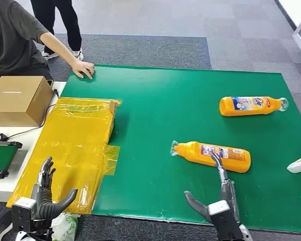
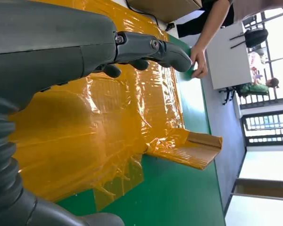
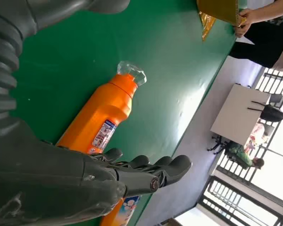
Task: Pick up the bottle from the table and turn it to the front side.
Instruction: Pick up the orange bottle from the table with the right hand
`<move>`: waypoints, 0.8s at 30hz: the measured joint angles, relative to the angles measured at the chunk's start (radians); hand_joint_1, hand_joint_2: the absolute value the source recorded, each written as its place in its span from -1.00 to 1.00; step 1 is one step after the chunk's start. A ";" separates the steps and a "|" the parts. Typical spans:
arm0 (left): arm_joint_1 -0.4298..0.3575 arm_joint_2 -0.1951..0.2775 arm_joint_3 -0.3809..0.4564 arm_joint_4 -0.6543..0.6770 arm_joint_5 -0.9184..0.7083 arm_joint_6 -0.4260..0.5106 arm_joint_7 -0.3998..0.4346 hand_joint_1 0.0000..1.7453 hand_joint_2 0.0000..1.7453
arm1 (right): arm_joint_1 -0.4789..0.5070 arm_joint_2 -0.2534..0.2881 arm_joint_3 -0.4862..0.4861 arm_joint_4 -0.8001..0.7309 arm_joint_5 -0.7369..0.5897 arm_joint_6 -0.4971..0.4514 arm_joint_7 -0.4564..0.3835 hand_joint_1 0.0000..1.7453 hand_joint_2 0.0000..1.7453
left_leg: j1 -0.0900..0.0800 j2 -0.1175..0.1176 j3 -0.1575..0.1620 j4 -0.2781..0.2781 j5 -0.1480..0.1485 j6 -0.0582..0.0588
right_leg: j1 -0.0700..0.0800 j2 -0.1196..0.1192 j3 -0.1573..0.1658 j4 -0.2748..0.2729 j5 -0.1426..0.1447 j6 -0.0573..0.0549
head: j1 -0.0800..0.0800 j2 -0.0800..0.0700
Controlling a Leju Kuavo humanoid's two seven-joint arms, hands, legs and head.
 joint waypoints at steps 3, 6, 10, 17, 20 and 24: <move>0.000 0.000 0.000 0.000 -0.001 0.002 0.000 -1.00 1.00 | 0.000 0.000 -0.001 0.000 0.004 -0.004 0.001 -1.00 1.00 | 0.000 0.000 0.000 0.000 0.000 0.000 | 0.000 0.000 0.000 0.000 0.000 0.000 | 0.000 0.000; 0.000 0.000 0.001 0.000 -0.004 0.004 0.000 -1.00 1.00 | 0.000 0.000 -0.003 0.000 0.011 -0.007 0.002 -1.00 1.00 | 0.000 0.000 0.000 0.000 0.000 0.000 | 0.000 0.000 0.000 0.000 0.000 0.000 | 0.000 0.000; 0.000 0.000 0.001 0.000 -0.011 0.000 0.000 -1.00 1.00 | -0.004 0.000 -0.003 0.000 0.110 -0.055 0.044 -1.00 1.00 | 0.000 0.000 0.000 0.000 0.000 0.000 | 0.000 0.000 0.000 0.000 0.000 0.000 | 0.000 0.000; -0.003 0.000 0.001 0.013 -0.036 -0.022 -0.017 -1.00 1.00 | -0.042 -0.006 -0.002 -0.007 0.354 -0.118 0.209 -1.00 1.00 | 0.000 0.000 0.000 0.000 0.000 0.000 | 0.000 0.000 0.000 0.000 0.000 0.000 | 0.000 0.000; -0.005 0.001 0.001 0.026 -0.041 -0.027 -0.021 -1.00 1.00 | -0.078 -0.020 -0.006 -0.007 0.427 -0.102 0.282 -1.00 1.00 | 0.000 0.000 0.000 0.000 0.000 0.000 | 0.000 0.000 0.000 0.000 0.000 0.000 | 0.000 0.000; -0.017 0.006 -0.008 0.047 -0.024 -0.008 -0.021 -1.00 1.00 | -0.137 -0.041 -0.028 0.003 0.499 -0.058 0.351 -1.00 1.00 | 0.000 0.000 0.000 0.000 0.001 0.000 | 0.000 0.000 0.000 0.000 0.001 0.000 | 0.000 0.000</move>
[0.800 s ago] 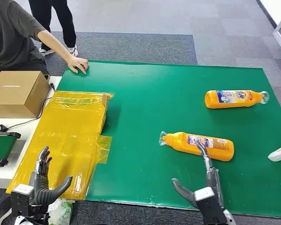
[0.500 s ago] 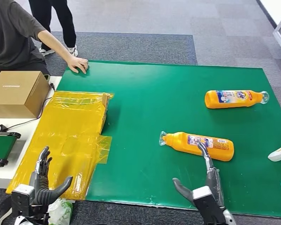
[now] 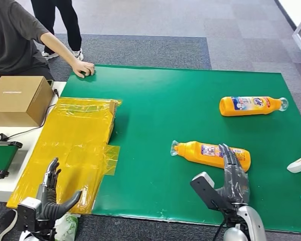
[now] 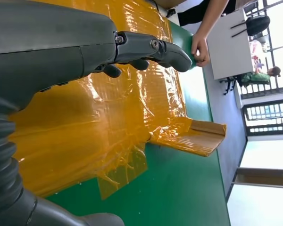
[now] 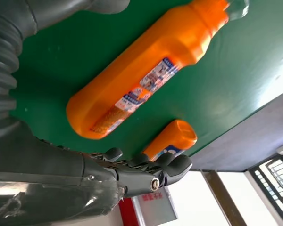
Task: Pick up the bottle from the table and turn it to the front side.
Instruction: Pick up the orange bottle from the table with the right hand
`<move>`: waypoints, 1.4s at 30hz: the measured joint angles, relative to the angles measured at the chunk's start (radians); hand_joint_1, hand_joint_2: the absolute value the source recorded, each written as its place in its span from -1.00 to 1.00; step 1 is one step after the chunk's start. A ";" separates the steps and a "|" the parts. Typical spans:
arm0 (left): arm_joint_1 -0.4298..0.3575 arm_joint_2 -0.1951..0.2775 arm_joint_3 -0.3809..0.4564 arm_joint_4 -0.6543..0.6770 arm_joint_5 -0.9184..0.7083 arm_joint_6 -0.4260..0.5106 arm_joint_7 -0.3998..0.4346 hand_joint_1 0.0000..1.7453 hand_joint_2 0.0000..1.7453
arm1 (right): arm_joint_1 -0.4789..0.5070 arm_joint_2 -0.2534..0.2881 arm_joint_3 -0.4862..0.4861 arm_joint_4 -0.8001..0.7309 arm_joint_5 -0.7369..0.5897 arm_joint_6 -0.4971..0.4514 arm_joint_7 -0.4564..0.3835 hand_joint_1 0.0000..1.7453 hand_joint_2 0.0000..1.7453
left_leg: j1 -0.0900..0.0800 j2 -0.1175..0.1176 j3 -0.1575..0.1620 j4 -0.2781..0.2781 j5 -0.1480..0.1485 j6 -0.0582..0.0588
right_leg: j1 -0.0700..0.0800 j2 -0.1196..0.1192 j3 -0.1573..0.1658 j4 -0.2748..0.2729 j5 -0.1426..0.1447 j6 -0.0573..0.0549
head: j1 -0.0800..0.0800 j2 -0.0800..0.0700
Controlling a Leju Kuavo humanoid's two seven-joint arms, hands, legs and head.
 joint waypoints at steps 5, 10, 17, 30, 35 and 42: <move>-0.021 0.008 -0.009 0.025 0.014 0.013 0.000 -1.00 1.00 | -0.051 -0.020 -0.025 0.025 0.025 0.013 0.022 -1.00 1.00 | 0.000 0.000 0.000 0.000 0.000 0.000 | 0.000 0.000 0.000 0.000 0.000 0.000 | 0.000 0.000; -0.042 0.015 -0.026 0.048 0.033 0.028 0.000 -1.00 1.00 | -0.102 -0.043 -0.045 0.079 0.079 0.058 0.073 -1.00 1.00 | 0.000 0.000 0.000 0.000 0.000 0.000 | 0.000 0.000 0.000 0.000 0.000 0.000 | 0.000 0.000; -0.096 0.048 -0.091 0.105 0.101 0.084 0.000 -1.00 1.00 | -0.292 -0.122 -0.078 0.356 0.196 0.153 0.148 -1.00 1.00 | 0.000 0.000 0.000 0.000 0.003 0.002 | 0.000 0.000 0.000 0.000 0.003 0.001 | 0.000 0.000; -0.139 0.112 -0.181 0.176 0.159 0.131 0.000 -1.00 1.00 | -0.575 -0.210 -0.081 0.830 0.287 0.177 0.165 1.00 1.00 | 0.000 0.000 0.002 0.000 0.004 0.002 | 0.000 0.000 0.003 0.000 0.004 0.002 | 0.000 0.000; -0.127 0.120 -0.178 0.180 0.180 0.124 0.000 -1.00 1.00 | -0.534 -0.209 -0.052 0.792 0.266 0.135 0.094 1.00 1.00 | -0.001 0.000 0.002 0.000 0.004 0.003 | 0.000 0.000 0.005 0.000 0.004 0.003 | 0.000 0.000; -0.117 0.116 -0.144 0.209 0.289 -0.208 0.000 -1.00 1.00 | -0.391 -0.149 0.072 0.572 0.136 0.110 0.007 1.00 1.00 | -0.001 0.000 0.000 0.000 0.005 0.002 | 0.000 0.000 0.001 0.000 0.005 0.002 | 0.000 0.000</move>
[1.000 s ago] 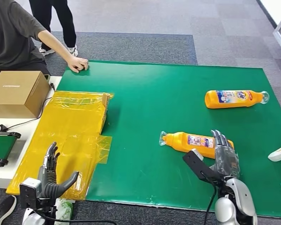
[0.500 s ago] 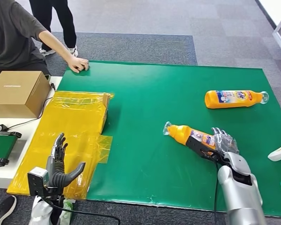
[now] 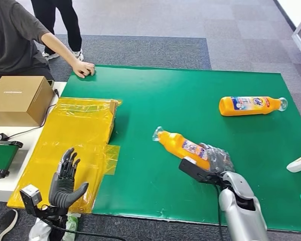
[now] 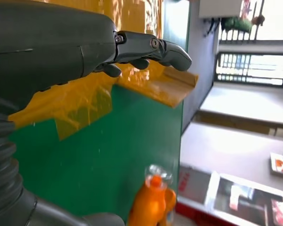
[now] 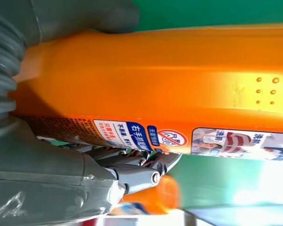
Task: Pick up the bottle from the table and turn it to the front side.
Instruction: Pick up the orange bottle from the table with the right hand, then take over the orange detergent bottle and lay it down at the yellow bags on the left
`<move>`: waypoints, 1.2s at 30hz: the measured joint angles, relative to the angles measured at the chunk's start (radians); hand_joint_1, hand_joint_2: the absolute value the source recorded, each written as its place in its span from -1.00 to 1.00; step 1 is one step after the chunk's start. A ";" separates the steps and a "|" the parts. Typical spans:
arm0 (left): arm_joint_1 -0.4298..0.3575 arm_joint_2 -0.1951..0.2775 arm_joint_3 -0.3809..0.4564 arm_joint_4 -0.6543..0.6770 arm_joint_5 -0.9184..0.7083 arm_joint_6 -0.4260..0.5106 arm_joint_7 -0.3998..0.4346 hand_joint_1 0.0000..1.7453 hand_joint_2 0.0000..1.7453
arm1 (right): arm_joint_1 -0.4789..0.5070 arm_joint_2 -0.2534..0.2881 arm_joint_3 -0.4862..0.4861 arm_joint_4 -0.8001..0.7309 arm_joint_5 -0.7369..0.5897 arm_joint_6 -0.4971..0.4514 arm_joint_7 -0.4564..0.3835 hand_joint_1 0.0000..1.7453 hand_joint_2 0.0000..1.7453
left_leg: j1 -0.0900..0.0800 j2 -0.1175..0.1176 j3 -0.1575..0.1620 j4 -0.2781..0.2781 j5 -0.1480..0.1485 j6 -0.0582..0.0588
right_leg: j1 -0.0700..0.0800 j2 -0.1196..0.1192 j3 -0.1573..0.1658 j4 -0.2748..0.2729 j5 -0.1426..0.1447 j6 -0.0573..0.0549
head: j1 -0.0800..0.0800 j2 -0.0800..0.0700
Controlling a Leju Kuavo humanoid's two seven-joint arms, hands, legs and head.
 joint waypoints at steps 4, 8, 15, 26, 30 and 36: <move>-0.005 0.002 -0.005 0.051 0.036 -0.156 0.000 -1.00 1.00 | 0.014 0.041 0.098 -0.051 -0.065 -0.034 -0.046 1.00 1.00 | 0.001 0.000 -0.001 0.000 0.000 0.000 | 0.000 0.000 -0.002 0.000 -0.001 -0.001 | 0.000 0.000; -0.021 0.013 -0.030 0.092 0.072 -0.229 0.000 -1.00 1.00 | 0.015 0.076 0.220 -0.056 -0.118 -0.065 -0.080 1.00 1.00 | 0.001 0.000 -0.002 0.000 0.000 0.000 | 0.000 0.000 -0.002 0.000 -0.001 -0.001 | 0.000 0.000; -0.068 0.039 -0.097 0.144 0.176 -0.248 0.026 -1.00 1.00 | 0.018 0.127 0.448 -0.013 -0.187 -0.112 -0.105 1.00 1.00 | 0.001 0.000 -0.003 0.000 0.000 0.000 | 0.000 0.000 -0.003 0.000 -0.001 -0.001 | 0.000 0.000; -0.074 0.048 -0.102 0.163 0.336 -0.270 0.124 -1.00 1.00 | 0.020 0.136 0.596 0.057 -0.227 -0.143 -0.119 1.00 1.00 | 0.001 0.000 -0.003 0.000 0.000 0.000 | 0.000 0.000 -0.004 0.000 -0.001 -0.001 | 0.000 0.000; -0.074 0.067 -0.126 0.174 0.304 -0.292 0.111 -1.00 1.00 | -0.008 0.137 0.636 0.108 -0.242 -0.141 -0.132 1.00 1.00 | 0.001 0.000 -0.003 0.000 0.000 -0.001 | 0.000 0.000 -0.004 0.000 -0.001 -0.002 | 0.000 0.000; -0.076 0.132 -0.243 0.182 0.141 -0.279 0.000 -1.00 1.00 | -0.047 0.142 0.715 0.212 -0.275 -0.141 -0.139 1.00 1.00 | 0.001 0.000 -0.003 0.000 0.000 -0.001 | 0.000 0.000 -0.004 0.000 -0.001 -0.002 | 0.000 0.000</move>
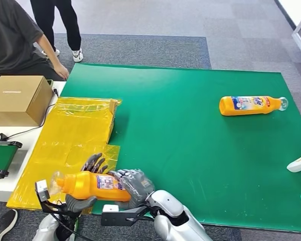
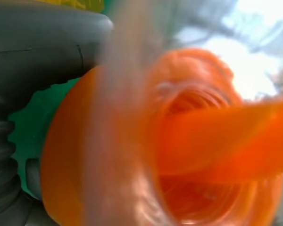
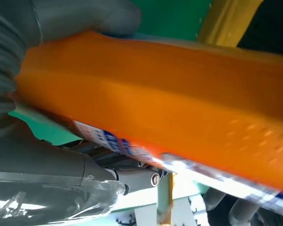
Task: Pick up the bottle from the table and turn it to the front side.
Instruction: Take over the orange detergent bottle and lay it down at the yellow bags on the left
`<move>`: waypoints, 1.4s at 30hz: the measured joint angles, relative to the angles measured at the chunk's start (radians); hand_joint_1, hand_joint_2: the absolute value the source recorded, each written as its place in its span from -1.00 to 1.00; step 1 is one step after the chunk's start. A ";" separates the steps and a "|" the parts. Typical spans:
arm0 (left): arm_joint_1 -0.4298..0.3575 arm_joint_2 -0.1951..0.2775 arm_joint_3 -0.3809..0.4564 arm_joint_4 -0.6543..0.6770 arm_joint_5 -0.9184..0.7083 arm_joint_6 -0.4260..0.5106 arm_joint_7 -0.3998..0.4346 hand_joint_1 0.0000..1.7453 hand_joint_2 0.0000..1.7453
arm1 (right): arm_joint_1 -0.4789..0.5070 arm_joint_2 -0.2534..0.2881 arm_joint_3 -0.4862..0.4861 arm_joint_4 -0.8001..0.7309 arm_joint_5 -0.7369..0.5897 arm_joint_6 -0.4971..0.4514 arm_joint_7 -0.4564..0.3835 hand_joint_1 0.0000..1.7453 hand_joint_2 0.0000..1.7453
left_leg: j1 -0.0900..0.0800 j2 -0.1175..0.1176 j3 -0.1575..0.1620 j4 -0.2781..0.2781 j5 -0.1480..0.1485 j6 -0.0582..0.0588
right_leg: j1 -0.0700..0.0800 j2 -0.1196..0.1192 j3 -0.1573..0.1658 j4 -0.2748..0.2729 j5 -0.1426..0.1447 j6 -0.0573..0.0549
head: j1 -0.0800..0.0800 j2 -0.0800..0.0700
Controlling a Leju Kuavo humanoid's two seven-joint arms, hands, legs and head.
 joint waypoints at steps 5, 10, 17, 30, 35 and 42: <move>0.006 0.057 -0.079 -0.033 -0.030 0.019 -0.017 -0.75 1.00 | -0.036 0.004 0.030 0.048 -0.014 0.002 -0.001 0.92 1.00 | 0.000 0.000 0.001 0.000 0.000 0.000 | 0.000 0.000 0.000 0.000 0.000 0.000 | 0.000 0.000; 0.023 0.085 -0.107 -0.090 -0.063 0.103 -0.017 1.00 1.00 | -0.053 0.006 0.044 0.066 -0.023 -0.006 0.010 -0.81 1.00 | 0.000 0.000 0.001 0.000 0.000 0.000 | 0.000 0.000 0.000 0.000 0.000 0.000 | 0.000 0.000; 0.051 0.081 -0.130 -0.214 -0.208 0.404 -0.017 1.00 1.00 | -0.055 0.006 0.040 0.063 0.003 -0.028 0.050 -1.00 1.00 | 0.000 0.000 0.004 0.000 0.000 -0.001 | 0.000 0.000 0.001 0.000 0.001 -0.001 | 0.000 0.000; 0.100 -0.076 -0.037 -0.503 -0.785 0.923 0.095 1.00 1.00 | 0.070 -0.004 -0.069 -0.057 0.068 0.023 0.107 -1.00 1.00 | 0.000 0.000 0.001 0.000 0.000 -0.001 | 0.000 0.000 0.001 0.000 0.001 -0.001 | 0.000 0.000; 0.070 -0.094 0.006 -0.540 -1.207 1.123 0.344 1.00 1.00 | 0.129 -0.014 -0.143 -0.120 0.051 0.083 0.084 -1.00 1.00 | 0.000 0.000 0.001 0.000 0.000 -0.001 | 0.000 0.000 0.000 0.000 0.001 -0.001 | 0.000 0.000; 0.040 -0.090 0.055 -0.525 -1.301 1.174 0.412 1.00 1.00 | 0.173 -0.016 -0.205 -0.185 0.044 0.110 0.068 -1.00 1.00 | 0.000 0.000 0.000 0.000 0.000 0.000 | 0.000 0.000 0.000 0.000 0.001 -0.001 | 0.000 0.000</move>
